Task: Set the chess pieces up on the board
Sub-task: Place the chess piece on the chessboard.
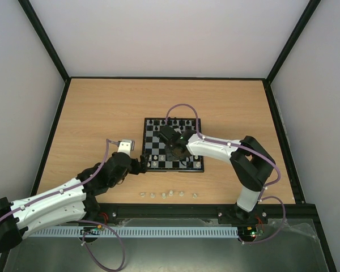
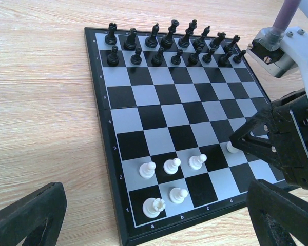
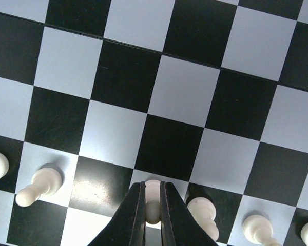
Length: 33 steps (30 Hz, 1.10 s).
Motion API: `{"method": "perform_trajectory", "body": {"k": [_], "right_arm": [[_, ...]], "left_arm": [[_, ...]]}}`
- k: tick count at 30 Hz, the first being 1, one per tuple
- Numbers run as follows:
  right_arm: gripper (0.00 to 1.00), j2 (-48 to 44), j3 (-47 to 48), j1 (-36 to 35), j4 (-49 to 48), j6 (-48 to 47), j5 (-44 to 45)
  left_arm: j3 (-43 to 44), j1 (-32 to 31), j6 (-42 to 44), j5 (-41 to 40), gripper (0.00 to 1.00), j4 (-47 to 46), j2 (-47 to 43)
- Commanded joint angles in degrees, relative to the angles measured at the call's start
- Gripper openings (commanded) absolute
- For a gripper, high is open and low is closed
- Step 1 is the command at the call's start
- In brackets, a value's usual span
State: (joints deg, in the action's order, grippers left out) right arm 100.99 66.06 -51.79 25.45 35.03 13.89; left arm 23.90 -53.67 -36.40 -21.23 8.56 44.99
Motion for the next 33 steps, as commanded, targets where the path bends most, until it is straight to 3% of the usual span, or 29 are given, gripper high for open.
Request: {"method": "perform_trajectory", "body": {"k": [1,33], "right_arm": [[0.04,0.95,0.36,0.44,1.32,-1.02,-0.21],[0.11,-0.03,-1.46,0.51,2.19,-0.86,-0.68]], "left_arm": [[-0.61,0.48,0.02,-0.21,0.99,0.62,-0.44],[-0.62,0.75,0.19,-0.33,0.99,0.76,-0.43]]}}
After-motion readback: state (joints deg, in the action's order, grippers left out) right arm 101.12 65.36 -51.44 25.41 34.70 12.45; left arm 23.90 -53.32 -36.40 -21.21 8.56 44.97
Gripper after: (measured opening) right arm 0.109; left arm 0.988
